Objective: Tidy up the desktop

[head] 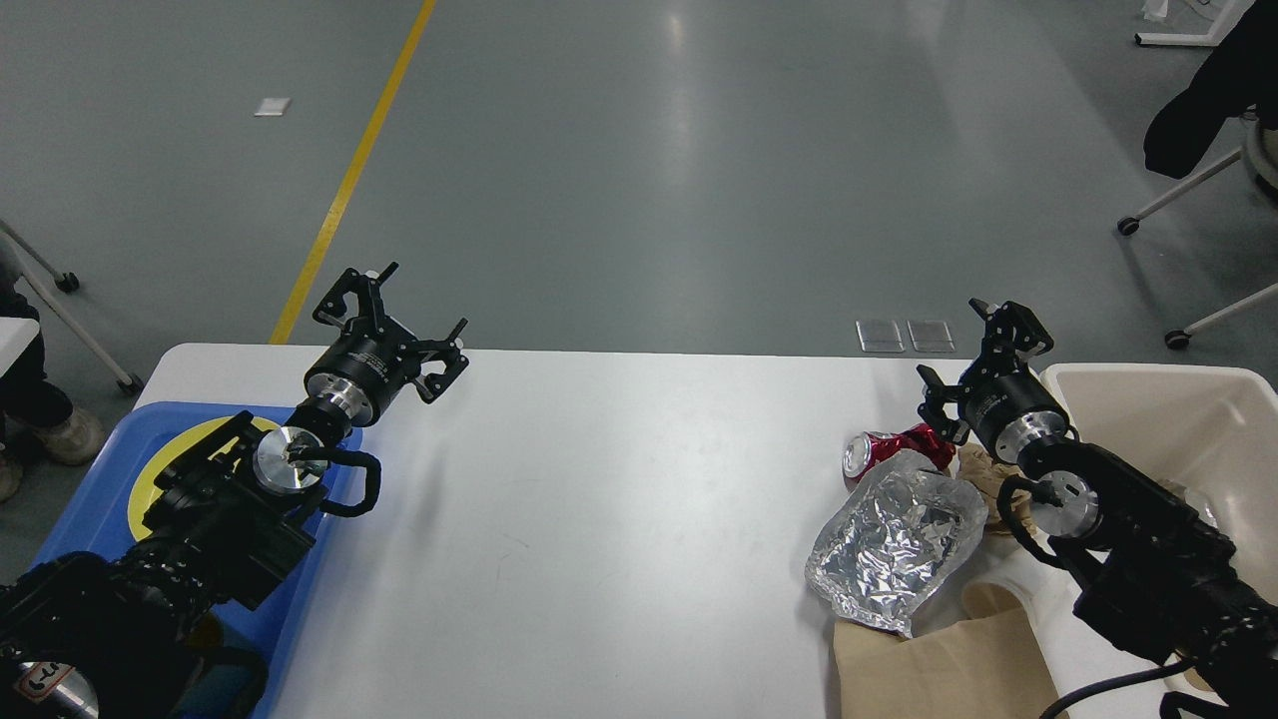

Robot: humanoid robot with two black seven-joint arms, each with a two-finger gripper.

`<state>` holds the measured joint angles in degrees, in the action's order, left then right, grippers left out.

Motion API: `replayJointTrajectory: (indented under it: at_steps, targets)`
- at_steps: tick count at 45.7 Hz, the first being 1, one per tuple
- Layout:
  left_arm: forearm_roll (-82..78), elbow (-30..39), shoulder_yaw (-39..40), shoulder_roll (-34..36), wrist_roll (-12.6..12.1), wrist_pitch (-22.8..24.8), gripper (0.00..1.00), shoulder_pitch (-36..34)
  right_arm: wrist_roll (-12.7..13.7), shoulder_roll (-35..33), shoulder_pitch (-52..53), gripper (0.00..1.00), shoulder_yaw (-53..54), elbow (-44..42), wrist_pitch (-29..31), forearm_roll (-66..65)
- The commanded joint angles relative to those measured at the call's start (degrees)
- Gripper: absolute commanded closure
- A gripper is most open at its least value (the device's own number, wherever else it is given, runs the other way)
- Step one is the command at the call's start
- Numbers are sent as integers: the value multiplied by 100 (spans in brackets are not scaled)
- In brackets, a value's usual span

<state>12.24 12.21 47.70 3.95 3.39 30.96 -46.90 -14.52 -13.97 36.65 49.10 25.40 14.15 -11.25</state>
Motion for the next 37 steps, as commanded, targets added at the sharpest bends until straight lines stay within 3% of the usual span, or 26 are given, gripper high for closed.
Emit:
replayJointTrajectory:
  at_steps: [1, 9, 26, 37]
  targets:
    - [-2, 0, -15, 18, 205, 42, 3, 14, 2, 0, 0, 0, -6, 0, 0, 0]
    - [-11, 0, -15, 18, 372, 165, 3, 137, 2, 0, 0, 0, 3, 0, 0, 0]
    - [-29, 36, -112, -17, 1409, 182, 3, 252, 2, 0, 0, 0, 3, 0, 0, 0]
    - [-38, 44, -103, -26, 1550, 217, 3, 252, 2, 0, 0, 0, -6, 0, 0, 0]
